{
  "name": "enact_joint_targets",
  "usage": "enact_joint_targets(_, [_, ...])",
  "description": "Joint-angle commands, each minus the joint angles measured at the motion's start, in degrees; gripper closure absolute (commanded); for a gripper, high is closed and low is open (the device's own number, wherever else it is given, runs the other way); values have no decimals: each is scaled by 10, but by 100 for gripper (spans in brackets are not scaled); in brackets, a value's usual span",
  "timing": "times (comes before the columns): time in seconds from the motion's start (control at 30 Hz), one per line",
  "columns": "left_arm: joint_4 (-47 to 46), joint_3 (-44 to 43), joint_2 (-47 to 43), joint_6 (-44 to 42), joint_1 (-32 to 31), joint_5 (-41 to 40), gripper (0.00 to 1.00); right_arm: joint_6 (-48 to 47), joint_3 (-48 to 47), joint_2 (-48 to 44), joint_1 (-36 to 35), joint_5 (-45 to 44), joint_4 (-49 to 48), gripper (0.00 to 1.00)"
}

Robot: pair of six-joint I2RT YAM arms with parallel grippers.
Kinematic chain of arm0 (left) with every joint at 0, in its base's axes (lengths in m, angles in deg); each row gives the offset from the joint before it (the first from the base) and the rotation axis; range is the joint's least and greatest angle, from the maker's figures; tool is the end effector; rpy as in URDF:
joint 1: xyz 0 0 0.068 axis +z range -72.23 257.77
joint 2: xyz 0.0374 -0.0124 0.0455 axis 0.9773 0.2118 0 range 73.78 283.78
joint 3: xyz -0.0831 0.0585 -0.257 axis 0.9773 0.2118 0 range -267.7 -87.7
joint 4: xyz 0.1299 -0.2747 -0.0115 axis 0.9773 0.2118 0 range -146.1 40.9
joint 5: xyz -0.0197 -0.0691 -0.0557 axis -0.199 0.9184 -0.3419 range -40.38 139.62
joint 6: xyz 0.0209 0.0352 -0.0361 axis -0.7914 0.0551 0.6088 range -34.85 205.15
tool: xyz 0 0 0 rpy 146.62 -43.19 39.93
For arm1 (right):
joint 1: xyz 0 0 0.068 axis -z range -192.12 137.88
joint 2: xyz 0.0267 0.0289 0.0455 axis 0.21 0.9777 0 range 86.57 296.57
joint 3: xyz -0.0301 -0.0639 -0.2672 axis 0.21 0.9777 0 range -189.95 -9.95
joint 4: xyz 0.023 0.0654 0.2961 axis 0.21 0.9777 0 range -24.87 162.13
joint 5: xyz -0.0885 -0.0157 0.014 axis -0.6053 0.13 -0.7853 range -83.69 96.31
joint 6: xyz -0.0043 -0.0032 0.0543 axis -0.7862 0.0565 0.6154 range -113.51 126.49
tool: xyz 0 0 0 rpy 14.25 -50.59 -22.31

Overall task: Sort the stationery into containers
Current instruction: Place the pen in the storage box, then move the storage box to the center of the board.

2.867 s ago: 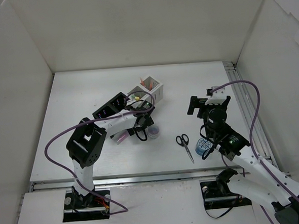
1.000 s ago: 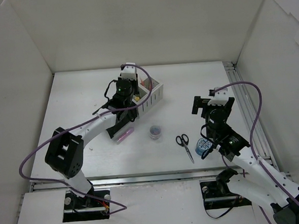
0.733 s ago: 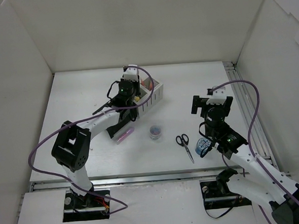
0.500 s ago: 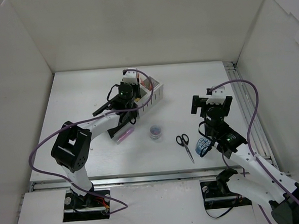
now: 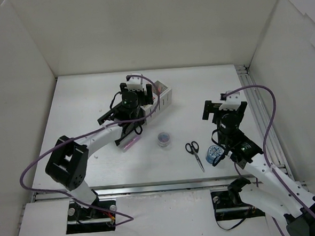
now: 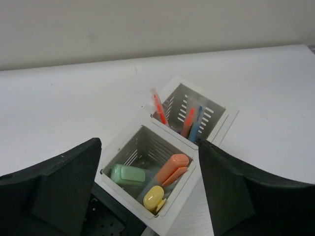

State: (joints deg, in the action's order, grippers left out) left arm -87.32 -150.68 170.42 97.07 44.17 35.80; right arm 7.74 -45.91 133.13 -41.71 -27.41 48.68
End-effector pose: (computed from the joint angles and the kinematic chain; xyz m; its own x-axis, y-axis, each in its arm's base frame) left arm 0.3673 -0.2335 0.2639 -0.1045 -0.1713 -0.9797 0.3240 0.9254 -0.1964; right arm 0.2154 0.0988 0.3242 0.0902 0.0721 -0.9933 0.0675 0.9946 0.0783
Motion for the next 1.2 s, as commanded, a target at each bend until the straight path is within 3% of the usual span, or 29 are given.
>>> enact_joint_targets(0.0, [-15, -16, -78, -3, -1, -17, 23, 4, -4, -14, 3, 4, -40, 2])
enact_joint_targets(0.1, [33, -23, -111, -1, 16, -28, 1, 6, -5, -13, 4, 10, -38, 2])
enact_joint_targets(0.4, [327, -114, -126, 35, 179, 110, 1, 9, -18, 6, 7, 28, -22, 2])
enact_joint_targets(0.5, [373, -130, -105, 29, 216, 173, 1, 8, -23, 15, 3, 29, -17, 2])
enact_joint_targets(0.63, [392, -139, -69, 27, 240, 224, 1, 10, -30, 24, 5, 37, -6, 2])
enact_joint_targets(0.9, [475, -206, 42, 28, 257, 159, 1, 13, -37, 34, 5, 37, 5, 2])
enact_joint_targets(1.17, [455, -184, 44, 27, 251, 188, 1, 12, -41, 34, 7, 39, 8, 2])
